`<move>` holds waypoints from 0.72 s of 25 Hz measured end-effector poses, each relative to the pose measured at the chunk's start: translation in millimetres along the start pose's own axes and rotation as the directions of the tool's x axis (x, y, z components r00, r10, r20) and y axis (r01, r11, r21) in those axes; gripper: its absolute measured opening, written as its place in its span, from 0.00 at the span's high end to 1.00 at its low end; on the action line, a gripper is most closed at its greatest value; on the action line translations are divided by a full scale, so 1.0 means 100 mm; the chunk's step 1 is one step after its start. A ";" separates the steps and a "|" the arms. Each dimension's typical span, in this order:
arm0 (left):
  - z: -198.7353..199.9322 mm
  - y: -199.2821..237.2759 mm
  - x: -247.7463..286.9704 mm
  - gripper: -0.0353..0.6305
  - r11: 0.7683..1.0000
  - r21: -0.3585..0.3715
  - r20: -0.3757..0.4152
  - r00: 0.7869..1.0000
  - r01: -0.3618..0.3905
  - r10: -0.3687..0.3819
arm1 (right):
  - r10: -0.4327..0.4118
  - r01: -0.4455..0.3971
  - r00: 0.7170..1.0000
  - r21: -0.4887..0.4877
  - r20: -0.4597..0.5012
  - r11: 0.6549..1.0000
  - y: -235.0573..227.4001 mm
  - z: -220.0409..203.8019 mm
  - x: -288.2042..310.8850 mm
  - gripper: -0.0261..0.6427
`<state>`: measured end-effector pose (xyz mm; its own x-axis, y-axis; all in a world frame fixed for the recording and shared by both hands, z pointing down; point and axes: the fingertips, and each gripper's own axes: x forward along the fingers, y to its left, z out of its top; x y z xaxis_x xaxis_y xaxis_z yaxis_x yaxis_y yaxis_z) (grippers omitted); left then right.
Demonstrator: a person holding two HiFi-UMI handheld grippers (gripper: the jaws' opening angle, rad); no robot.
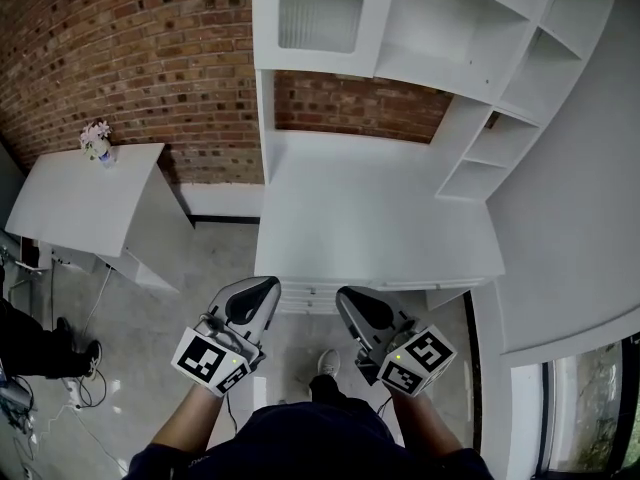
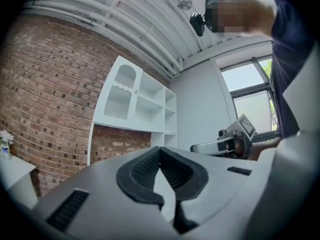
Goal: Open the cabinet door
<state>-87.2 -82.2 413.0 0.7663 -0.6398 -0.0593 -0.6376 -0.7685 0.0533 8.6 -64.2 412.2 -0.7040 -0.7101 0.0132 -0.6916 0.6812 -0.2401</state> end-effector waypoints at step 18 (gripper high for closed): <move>0.03 0.57 1.59 0.94 0.995 0.018 -0.018 0.995 -0.102 0.102 | 0.098 -0.098 0.995 0.000 -0.024 0.995 -1.63 0.50 0.45 0.92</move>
<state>-1.8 -227.5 403.9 0.6984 -0.7149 -0.0353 -0.7137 -0.6992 0.0416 98.1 -216.4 403.0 -0.7719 -0.6356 0.0126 -0.6194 0.7474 -0.2404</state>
